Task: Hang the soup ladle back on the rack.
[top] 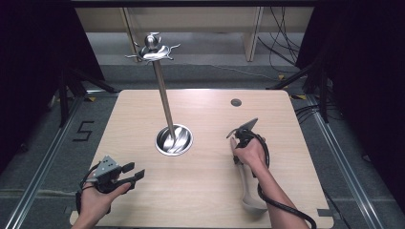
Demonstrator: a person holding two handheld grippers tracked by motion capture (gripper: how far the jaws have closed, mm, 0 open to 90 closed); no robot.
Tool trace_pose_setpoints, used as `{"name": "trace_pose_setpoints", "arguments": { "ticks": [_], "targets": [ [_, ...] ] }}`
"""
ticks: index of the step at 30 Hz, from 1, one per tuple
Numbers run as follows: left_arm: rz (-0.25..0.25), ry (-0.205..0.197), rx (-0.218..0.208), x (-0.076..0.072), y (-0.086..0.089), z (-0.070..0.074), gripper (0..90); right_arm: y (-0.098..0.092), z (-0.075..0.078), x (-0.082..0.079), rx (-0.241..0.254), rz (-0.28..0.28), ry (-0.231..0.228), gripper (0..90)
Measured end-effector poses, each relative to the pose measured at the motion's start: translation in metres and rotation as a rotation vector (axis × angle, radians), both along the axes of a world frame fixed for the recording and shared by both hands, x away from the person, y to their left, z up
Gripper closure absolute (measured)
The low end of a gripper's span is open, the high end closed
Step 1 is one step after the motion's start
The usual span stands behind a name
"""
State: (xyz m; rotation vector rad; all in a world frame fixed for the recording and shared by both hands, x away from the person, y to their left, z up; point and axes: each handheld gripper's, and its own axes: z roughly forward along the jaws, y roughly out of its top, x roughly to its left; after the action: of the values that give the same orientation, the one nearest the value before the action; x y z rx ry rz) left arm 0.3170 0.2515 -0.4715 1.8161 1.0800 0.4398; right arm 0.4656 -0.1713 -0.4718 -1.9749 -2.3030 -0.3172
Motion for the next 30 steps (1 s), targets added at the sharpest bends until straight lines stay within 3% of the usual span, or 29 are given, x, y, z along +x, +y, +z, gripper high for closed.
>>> {"name": "trace_pose_setpoints", "arguments": {
  "ticks": [2,3,4,5,6,8,9,10,11,12,14,15,16,17,18,20,26,27,28,29,30],
  "targets": [
    [0.008,0.001,0.005,0.0,0.0,0.0,45.4,-0.003,0.003,-0.002,0.029,-0.025,0.019,74.3],
    [0.005,0.0,0.003,0.0,0.0,0.0,45.4,-0.006,0.004,-0.003,0.048,-0.013,0.003,74.3],
    [0.006,0.0,0.003,0.0,0.0,0.0,45.4,-0.01,0.003,-0.004,0.054,0.024,-0.056,74.3],
    [0.006,0.0,0.003,0.0,0.0,0.0,45.4,-0.01,0.003,-0.004,0.054,0.024,-0.056,74.3],
    [0.006,0.0,0.004,0.0,0.0,0.0,45.4,-0.013,0.007,-0.007,0.085,0.033,-0.077,74.3],
    [0.006,0.0,0.004,0.0,0.0,0.0,45.3,-0.014,0.016,-0.012,0.111,0.016,-0.062,74.3],
    [0.006,-0.001,0.004,-0.001,0.0,0.0,45.3,-0.015,0.018,-0.015,0.121,0.027,-0.094,74.3],
    [0.006,0.0,0.004,-0.001,-0.001,0.0,45.3,-0.018,0.018,-0.016,0.127,0.072,-0.155,74.2],
    [0.005,-0.001,0.005,-0.001,0.0,0.0,45.3,-0.019,0.021,-0.018,0.129,0.079,-0.178,74.2],
    [0.006,-0.001,0.003,-0.001,-0.001,0.0,45.3,-0.018,0.027,-0.023,0.133,0.052,-0.171,74.3],
    [0.002,-0.002,0.003,0.0,-0.001,0.0,45.2,-0.02,0.034,-0.029,0.144,0.067,-0.215,74.2],
    [0.002,-0.002,0.003,0.0,-0.001,0.0,45.2,-0.02,0.034,-0.029,0.144,0.067,-0.215,74.2],
    [0.013,0.008,-0.005,0.0,-0.001,-0.001,45.2,-0.022,0.041,-0.035,0.161,0.081,-0.273,74.2],
    [0.013,0.008,-0.005,0.0,-0.001,-0.001,45.1,-0.025,0.042,-0.036,0.181,0.136,-0.333,74.2],
    [0.014,0.007,-0.01,0.0,-0.002,-0.001,45.1,-0.025,0.042,-0.036,0.181,0.136,-0.333,74.2],
    [0.014,0.007,-0.003,-0.001,-0.002,-0.001,45.1,-0.029,0.052,-0.045,0.218,0.181,-0.417,74.2],
    [0.005,-0.004,0.0,0.0,-0.001,-0.001,44.9,-0.029,0.07,-0.065,0.235,0.196,-0.524,74.1],
    [0.009,-0.004,-0.002,0.0,-0.001,-0.001,44.9,-0.031,0.07,-0.066,0.257,0.232,-0.568,74.2],
    [0.009,-0.004,-0.002,0.0,-0.001,-0.001,44.9,-0.028,0.072,-0.071,0.272,0.199,-0.567,74.2],
    [0.009,-0.007,-0.002,0.0,-0.001,-0.001,44.9,-0.031,0.072,-0.07,0.272,0.236,-0.618,74.2],
    [0.01,-0.008,-0.003,0.0,-0.001,0.0,44.9,-0.031,0.072,-0.07,0.272,0.236,-0.618,74.2]
  ]
}}
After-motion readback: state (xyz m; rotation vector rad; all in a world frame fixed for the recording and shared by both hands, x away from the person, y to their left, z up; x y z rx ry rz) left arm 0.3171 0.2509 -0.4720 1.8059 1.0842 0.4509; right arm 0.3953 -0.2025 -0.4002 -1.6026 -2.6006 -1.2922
